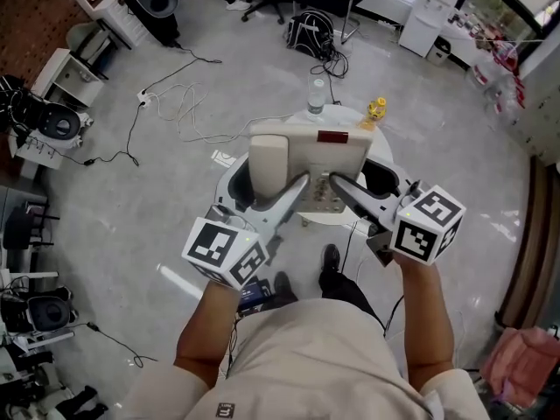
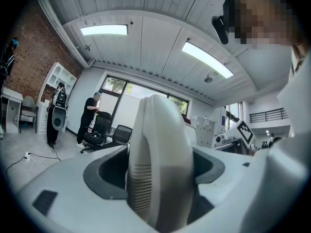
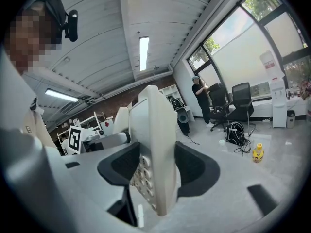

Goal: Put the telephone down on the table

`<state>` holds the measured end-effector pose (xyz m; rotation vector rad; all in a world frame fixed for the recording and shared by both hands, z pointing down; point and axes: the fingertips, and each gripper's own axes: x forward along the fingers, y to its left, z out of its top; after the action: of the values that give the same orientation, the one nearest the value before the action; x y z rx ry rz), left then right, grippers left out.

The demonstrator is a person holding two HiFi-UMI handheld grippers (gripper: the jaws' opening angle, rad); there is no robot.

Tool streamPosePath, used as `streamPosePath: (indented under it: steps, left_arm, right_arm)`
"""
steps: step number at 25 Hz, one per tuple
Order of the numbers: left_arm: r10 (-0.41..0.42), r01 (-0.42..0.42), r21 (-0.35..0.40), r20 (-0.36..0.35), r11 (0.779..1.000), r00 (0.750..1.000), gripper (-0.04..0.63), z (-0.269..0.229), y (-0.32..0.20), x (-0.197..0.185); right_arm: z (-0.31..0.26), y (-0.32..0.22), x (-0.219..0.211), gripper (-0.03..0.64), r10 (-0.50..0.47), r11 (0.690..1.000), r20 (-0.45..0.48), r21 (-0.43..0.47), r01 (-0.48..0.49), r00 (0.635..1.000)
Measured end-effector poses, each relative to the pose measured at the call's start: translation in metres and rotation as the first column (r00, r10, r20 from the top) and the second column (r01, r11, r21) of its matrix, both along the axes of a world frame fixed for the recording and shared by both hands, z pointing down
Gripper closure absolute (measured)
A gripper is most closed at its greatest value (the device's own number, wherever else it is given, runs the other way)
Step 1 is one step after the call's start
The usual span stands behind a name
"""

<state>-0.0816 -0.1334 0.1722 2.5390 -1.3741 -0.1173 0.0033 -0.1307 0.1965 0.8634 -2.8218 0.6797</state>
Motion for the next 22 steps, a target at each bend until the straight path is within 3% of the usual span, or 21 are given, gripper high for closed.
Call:
streamPosePath:
  steps: [22]
  left_arm:
    - [-0.031, 0.031, -0.175, 0.0, 0.984, 1.0, 0.236, 0.11, -0.062, -0.003]
  right_arm:
    - [0.101, -0.061, -0.002, 0.402, -0.037, 0.987, -0.015, -0.159, 0.034, 0.999]
